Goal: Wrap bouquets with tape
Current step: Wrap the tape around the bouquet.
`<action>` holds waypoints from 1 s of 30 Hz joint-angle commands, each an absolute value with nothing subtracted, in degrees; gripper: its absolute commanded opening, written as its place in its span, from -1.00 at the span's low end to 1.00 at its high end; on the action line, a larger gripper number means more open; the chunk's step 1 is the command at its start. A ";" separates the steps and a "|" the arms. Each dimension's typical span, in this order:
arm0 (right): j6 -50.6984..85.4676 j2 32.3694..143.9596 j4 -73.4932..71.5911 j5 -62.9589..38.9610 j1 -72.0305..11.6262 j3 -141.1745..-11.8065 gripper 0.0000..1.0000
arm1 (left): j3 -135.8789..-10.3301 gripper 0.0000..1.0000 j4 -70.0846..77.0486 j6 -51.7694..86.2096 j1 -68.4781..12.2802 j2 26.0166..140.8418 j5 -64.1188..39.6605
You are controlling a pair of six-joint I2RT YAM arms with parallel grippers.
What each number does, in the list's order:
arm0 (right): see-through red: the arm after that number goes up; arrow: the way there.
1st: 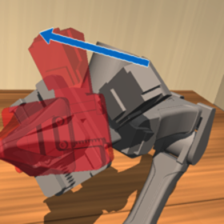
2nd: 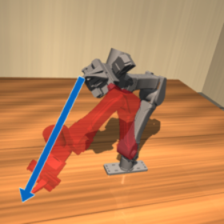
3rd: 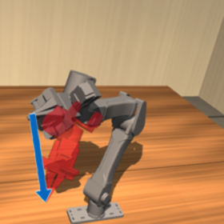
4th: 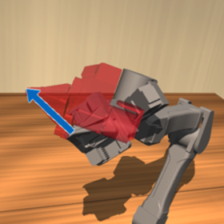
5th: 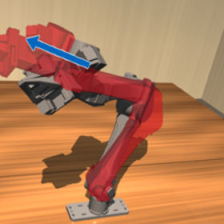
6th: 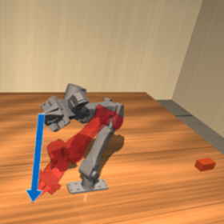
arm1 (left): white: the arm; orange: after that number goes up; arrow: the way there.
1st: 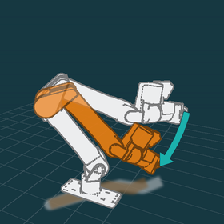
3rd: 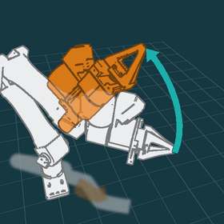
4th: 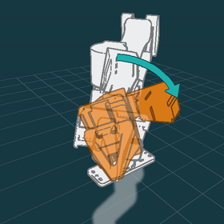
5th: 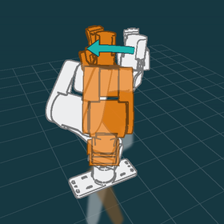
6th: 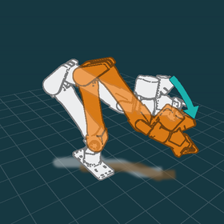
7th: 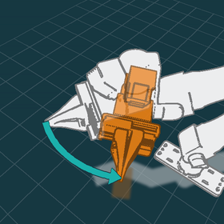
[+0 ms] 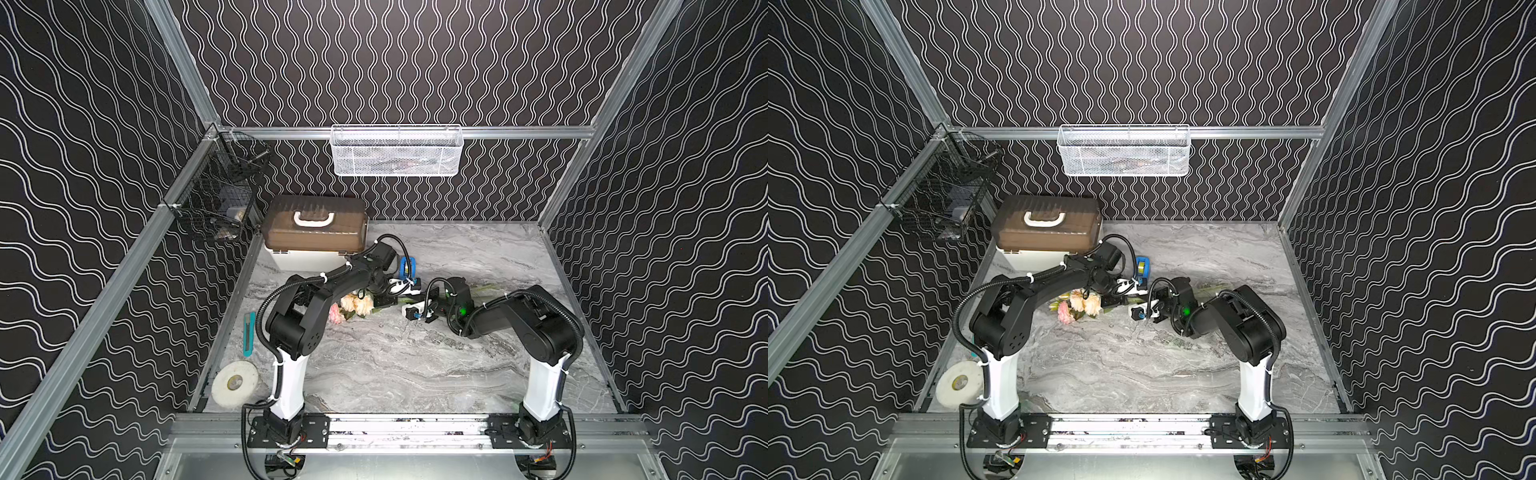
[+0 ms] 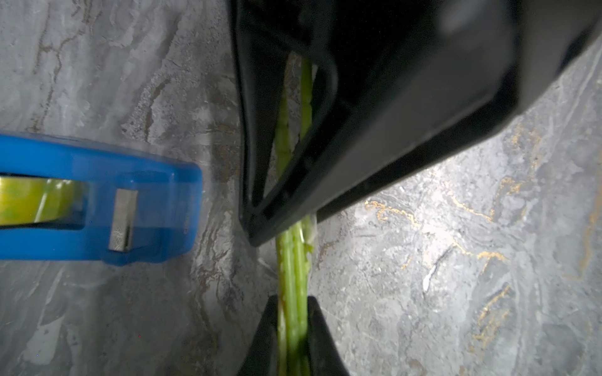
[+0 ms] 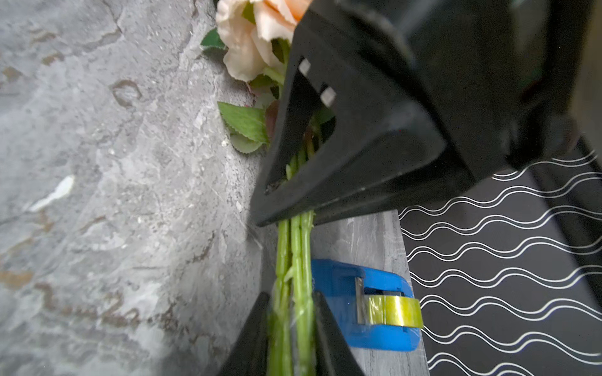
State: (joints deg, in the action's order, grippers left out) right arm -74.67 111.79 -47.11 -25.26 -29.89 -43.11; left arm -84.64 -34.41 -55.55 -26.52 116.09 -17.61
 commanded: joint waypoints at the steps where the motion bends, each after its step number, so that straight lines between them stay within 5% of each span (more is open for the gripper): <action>1: -76.72 111.88 -47.67 -24.61 -30.06 -43.92 -0.70 | -85.30 -1.00 -36.05 -55.99 -26.85 116.04 -19.61; 6: -79.31 111.95 -47.50 -23.26 -30.23 -43.81 -1.00 | -85.43 -1.00 -36.86 -56.59 -27.13 116.19 -19.56; 9: -79.78 112.13 -50.42 -23.76 -30.57 -42.46 -1.00 | -85.27 -1.00 -37.37 -57.04 -27.39 116.10 -19.19; 14: -80.12 112.62 -55.41 -25.15 -31.03 -41.14 -1.00 | -86.38 -0.51 -39.41 -57.06 -28.16 116.50 -19.83; 18: -79.63 112.17 -57.50 -26.16 -31.38 -40.19 -1.00 | -87.79 -0.33 -40.55 -57.13 -28.49 117.15 -19.11; 26: -78.32 113.14 -62.70 -26.28 -31.90 -38.91 -1.00 | -89.71 -0.31 -41.74 -56.69 -28.68 119.09 -19.52; 30: -78.57 112.96 -60.59 -26.28 -32.09 -39.15 -1.00 | -89.76 -0.51 -40.77 -55.87 -28.66 119.45 -19.44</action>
State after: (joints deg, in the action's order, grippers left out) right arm -78.50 113.01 -58.26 -23.05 -31.77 -39.05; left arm -89.25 -39.44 -55.55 -28.49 119.15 -17.98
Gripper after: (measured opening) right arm 0.112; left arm 0.262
